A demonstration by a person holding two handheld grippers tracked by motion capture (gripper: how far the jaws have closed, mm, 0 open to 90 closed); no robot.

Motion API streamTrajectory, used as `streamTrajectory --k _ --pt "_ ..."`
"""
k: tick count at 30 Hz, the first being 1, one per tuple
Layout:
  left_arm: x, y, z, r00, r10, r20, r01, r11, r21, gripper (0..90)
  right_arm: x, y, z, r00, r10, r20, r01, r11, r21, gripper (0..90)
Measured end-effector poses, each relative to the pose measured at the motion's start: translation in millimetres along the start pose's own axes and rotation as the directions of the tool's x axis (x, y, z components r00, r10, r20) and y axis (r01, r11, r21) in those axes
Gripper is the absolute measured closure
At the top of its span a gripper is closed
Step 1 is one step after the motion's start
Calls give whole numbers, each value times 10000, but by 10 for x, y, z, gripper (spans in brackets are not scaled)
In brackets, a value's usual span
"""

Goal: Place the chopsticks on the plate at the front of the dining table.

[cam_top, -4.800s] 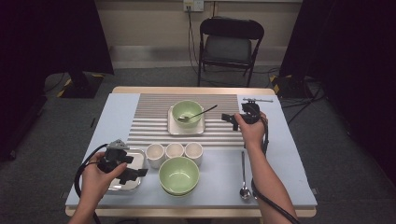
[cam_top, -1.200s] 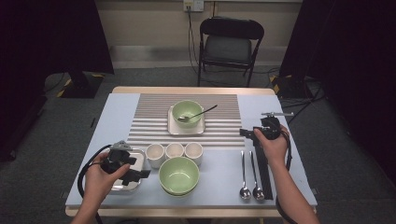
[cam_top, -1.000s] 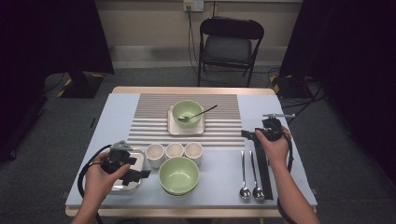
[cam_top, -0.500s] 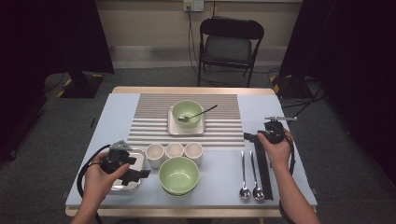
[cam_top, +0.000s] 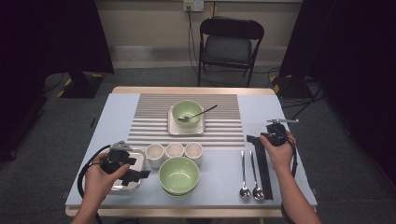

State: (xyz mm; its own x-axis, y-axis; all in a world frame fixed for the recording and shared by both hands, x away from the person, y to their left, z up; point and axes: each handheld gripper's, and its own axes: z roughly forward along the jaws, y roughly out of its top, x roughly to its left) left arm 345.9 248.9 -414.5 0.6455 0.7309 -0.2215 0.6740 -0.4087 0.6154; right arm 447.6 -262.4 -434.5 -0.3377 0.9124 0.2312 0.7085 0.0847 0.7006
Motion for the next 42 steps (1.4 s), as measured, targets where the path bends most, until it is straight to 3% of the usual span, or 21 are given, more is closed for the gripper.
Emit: streamTrajectory --k 29,42 --pt "12 -11 22 10000 -18 66 18 10000 20 175 -182 -113 -38 9980 -238 589 219 9992 331 305" --pt "12 -10 23 10000 -3 81 2 10000 42 174 -284 -156 -58 9941 -222 1058 161 9982 584 454"
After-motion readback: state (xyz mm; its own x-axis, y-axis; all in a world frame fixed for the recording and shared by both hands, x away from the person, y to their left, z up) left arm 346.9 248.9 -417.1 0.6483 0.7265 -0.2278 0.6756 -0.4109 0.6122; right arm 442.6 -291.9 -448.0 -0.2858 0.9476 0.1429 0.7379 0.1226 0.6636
